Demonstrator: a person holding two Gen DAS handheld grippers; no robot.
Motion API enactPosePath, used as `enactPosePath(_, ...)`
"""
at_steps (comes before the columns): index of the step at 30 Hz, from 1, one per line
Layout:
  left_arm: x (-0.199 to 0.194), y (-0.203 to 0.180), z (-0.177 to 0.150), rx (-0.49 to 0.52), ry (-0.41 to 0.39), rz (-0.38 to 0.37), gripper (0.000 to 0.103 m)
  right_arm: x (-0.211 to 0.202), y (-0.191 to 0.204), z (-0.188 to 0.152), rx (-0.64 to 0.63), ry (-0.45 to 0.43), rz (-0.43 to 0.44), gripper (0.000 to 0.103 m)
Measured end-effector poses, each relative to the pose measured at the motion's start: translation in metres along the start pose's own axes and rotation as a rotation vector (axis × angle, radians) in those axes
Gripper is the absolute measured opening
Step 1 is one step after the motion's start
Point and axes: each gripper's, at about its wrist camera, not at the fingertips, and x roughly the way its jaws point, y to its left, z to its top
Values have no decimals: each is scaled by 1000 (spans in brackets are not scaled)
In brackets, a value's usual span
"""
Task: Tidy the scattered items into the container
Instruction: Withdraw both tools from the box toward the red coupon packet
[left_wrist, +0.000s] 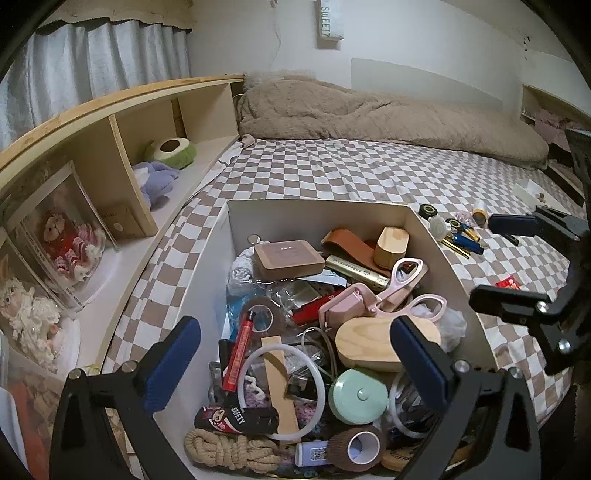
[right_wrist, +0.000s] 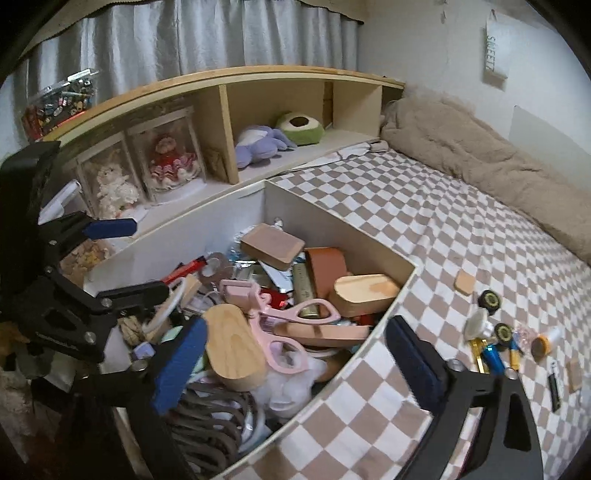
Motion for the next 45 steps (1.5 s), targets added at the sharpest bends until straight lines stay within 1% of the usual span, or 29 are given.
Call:
enactPosePath(2, -1, -2, 1, -6, -3, 0, 103, -4, -2, -1, 3, -15, -2, 103)
enactPosePath(11, -7, -14, 8, -7, -14, -8, 103, -17, -14, -3, 7, -34, -24, 103)
enactPosePath(19, -9, -33, 17, -11, -28, -40, 103, -36, -30, -6, 25, -61, -45, 103)
enactPosePath(29, -6, -77, 27, 17, -45, -86, 103, -59, -64, -19, 64, -69, -109, 103)
enactPosePath(34, -4, -99, 32, 44, -68, -87, 103, -71, -80, -28, 82, -71, -130, 103)
enactPosePath(38, 0, -114, 37, 37, -72, -132, 103, -82, -95, -37, 88, -70, -156, 103)
enactPosePath(45, 3, -150, 46, 50, -76, -167, 103, -106, -132, -58, 135, -82, -212, 103)
